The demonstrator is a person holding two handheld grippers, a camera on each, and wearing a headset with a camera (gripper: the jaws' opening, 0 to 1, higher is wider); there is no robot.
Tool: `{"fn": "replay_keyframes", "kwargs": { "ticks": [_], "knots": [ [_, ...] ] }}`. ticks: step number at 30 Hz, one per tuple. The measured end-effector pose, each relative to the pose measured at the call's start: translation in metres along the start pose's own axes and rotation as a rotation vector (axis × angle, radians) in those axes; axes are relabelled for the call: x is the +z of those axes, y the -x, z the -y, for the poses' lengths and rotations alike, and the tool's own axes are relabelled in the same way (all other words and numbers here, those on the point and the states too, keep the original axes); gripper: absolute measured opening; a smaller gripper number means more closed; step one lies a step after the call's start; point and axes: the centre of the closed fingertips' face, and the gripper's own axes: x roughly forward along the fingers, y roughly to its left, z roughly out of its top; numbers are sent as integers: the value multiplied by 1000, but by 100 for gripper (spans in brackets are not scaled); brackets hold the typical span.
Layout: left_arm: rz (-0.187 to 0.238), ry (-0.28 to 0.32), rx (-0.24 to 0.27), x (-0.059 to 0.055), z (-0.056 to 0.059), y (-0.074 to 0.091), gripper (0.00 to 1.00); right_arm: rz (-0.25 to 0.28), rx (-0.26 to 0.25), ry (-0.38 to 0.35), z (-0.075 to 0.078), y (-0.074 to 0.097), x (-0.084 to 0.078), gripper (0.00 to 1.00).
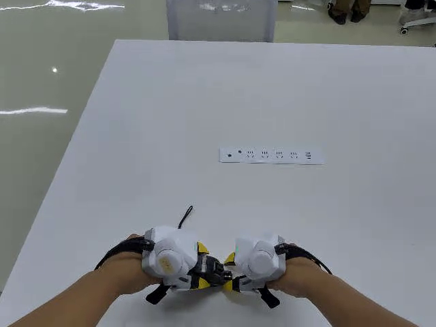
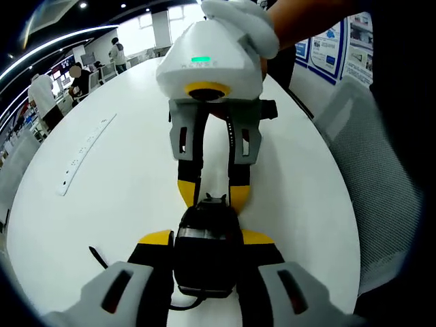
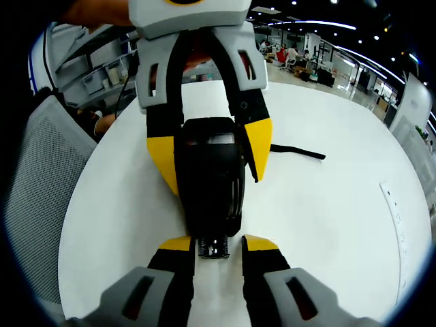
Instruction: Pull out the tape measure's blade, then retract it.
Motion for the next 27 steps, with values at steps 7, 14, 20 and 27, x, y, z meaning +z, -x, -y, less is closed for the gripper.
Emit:
{"fn": "replay_keyframes", "kwargs": {
  "ticks": [7, 14, 20, 27],
  "knots": [
    [1, 4, 2, 1, 2, 1, 30, -86, -2, 86, -4, -1, 1, 22],
    [-8, 14, 2, 2, 1, 0, 30, -116, 6, 33, -6, 7, 2, 18],
    [-10, 22, -4, 0, -3, -4, 30, -149, 25, 6, -1, 11, -1, 11],
    [-18, 12, 0, -1, -3, -4, 30, -166, 32, 5, -1, 14, -1, 11]
  ]
}}
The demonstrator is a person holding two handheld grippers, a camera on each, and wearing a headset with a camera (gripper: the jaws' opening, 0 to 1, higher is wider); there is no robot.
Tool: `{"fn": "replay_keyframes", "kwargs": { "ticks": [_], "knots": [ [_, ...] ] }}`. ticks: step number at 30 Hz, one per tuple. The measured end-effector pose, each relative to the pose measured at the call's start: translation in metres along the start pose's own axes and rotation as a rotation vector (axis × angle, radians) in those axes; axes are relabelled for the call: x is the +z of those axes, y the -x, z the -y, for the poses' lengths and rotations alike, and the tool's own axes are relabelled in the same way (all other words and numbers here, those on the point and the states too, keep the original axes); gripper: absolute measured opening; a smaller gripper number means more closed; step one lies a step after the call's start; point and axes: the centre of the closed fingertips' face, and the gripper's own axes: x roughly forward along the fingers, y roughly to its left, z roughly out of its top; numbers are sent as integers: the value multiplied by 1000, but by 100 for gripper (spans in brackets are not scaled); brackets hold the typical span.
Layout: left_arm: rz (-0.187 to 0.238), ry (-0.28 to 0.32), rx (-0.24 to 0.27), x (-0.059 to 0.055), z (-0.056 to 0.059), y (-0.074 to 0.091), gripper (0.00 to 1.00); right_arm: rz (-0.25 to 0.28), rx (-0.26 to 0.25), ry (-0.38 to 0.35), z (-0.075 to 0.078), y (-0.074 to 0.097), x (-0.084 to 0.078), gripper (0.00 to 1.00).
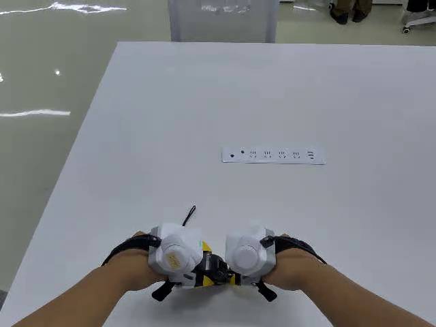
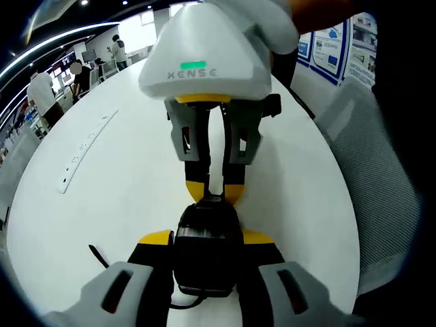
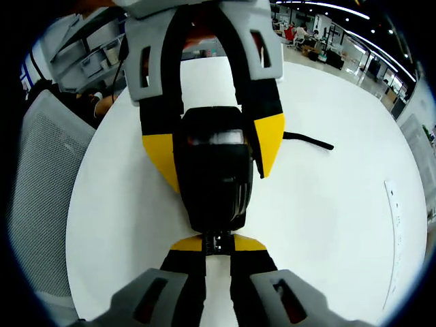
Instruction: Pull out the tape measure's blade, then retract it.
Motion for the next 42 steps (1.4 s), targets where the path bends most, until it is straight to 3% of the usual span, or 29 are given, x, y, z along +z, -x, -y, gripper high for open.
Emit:
{"fn": "replay_keyframes", "kwargs": {
  "ticks": [42],
  "knots": [
    [12, 16, 3, 0, 1, 2, 30, -72, 0, -14, 1, 13, -34, 10]
  ]
}}
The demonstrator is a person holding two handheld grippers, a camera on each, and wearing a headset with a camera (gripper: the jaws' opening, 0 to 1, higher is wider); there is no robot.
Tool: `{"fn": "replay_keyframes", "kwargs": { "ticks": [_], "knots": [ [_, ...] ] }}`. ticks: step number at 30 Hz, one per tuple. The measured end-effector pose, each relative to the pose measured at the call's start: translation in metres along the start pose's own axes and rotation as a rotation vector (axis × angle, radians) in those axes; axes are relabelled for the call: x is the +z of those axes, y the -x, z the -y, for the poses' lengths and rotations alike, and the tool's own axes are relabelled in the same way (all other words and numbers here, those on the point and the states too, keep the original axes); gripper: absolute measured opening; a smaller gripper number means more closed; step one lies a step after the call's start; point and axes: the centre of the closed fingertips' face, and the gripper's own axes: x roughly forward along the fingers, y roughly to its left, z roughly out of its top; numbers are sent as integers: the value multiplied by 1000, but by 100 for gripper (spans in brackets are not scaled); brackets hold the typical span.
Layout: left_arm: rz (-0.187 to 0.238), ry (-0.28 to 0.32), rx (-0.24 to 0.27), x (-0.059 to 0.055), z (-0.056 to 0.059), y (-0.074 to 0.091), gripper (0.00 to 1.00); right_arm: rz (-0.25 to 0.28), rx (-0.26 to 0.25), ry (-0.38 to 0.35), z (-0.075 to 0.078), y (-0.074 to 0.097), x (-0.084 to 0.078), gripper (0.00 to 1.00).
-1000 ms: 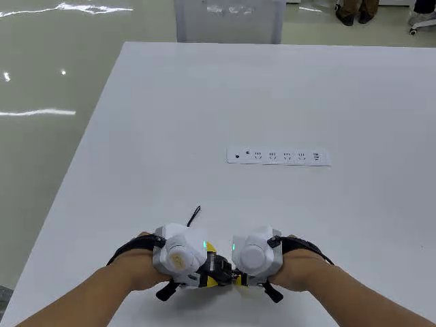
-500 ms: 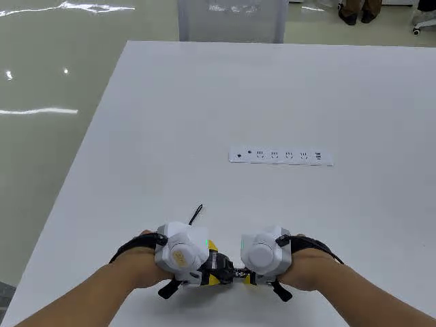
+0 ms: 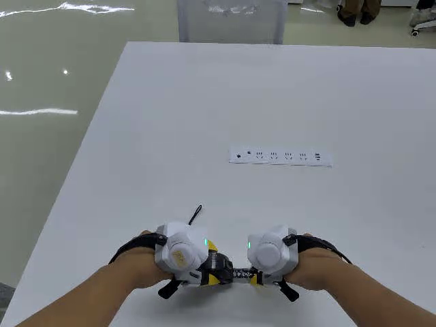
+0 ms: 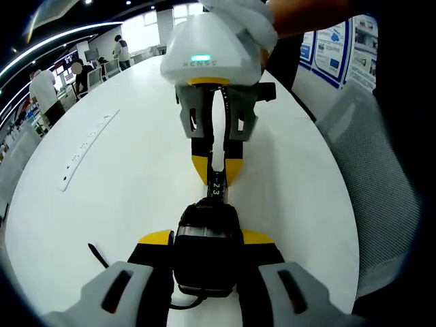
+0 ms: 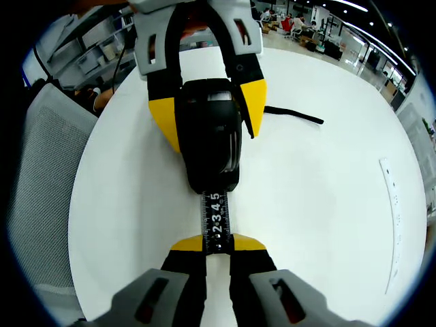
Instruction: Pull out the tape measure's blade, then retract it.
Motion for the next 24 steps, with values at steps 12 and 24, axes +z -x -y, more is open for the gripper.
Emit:
{"fn": "replay_keyframes", "kwargs": {
  "ticks": [12, 24],
  "knots": [
    [-2, 2, 2, 0, 0, 1, 30, -16, -4, 0, 3, 0, -8, 10],
    [-4, 6, 0, 1, 1, 1, 30, -27, -5, -5, 2, 5, -13, 10]
  ]
}}
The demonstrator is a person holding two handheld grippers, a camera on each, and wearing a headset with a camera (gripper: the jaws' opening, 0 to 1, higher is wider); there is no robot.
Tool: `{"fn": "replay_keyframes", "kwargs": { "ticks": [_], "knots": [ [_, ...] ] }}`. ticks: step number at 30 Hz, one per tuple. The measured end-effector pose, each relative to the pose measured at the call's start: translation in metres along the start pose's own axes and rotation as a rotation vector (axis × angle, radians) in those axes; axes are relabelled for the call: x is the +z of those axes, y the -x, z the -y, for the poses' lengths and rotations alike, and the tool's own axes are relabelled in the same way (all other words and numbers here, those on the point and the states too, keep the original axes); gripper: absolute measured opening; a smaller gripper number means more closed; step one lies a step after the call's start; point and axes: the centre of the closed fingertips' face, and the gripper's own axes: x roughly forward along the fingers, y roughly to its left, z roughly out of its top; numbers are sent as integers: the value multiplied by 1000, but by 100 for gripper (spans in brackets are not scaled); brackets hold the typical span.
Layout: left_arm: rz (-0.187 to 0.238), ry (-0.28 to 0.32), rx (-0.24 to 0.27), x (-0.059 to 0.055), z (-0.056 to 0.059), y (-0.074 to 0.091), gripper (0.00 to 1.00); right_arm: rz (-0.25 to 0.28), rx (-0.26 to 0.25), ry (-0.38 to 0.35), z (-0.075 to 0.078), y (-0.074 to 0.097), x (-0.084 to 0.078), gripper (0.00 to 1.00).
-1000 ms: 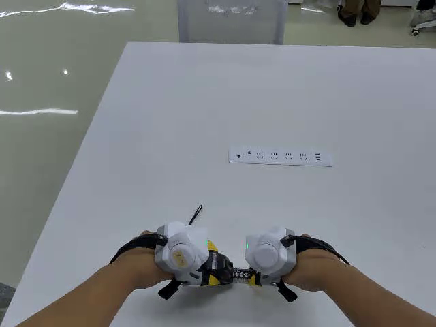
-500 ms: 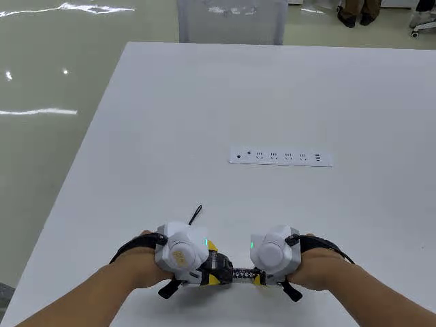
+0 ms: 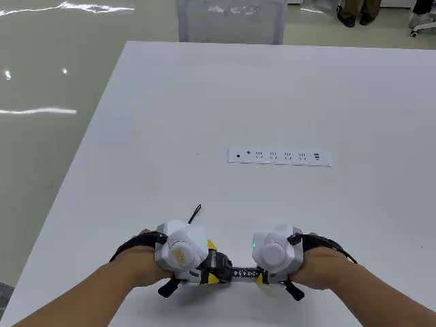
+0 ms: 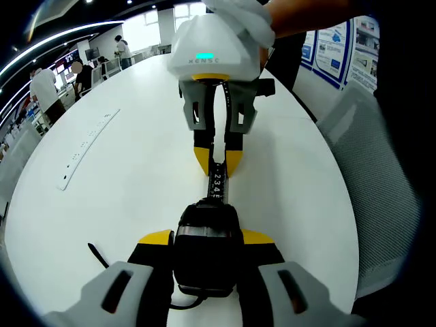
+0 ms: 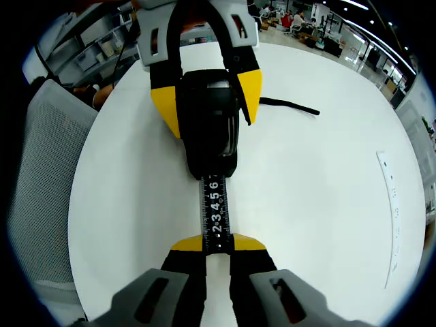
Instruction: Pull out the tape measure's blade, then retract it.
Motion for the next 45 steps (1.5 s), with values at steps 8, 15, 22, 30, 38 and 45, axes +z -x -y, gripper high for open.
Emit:
{"fn": "replay_keyframes", "kwargs": {
  "ticks": [8, 15, 22, 30, 38, 45],
  "knots": [
    [0, 1, 2, 0, -1, 0, 30, -14, 1, -2, 1, 3, -7, 10],
    [1, 6, 6, 1, -1, -1, 30, -24, -3, -14, 1, 10, -17, 10],
    [0, 7, 4, 1, -2, -2, 30, -32, -7, -20, 1, 13, -25, 10],
    [-1, 8, 3, -1, -3, -3, 30, -42, -10, -19, 3, 13, -33, 10],
    [-3, 8, 2, 1, -2, -2, 30, -48, -13, -17, 2, 16, -38, 11],
    [-5, 4, -1, -1, -2, -3, 30, -48, -18, -19, 0, 19, -40, 11]
  ]
}}
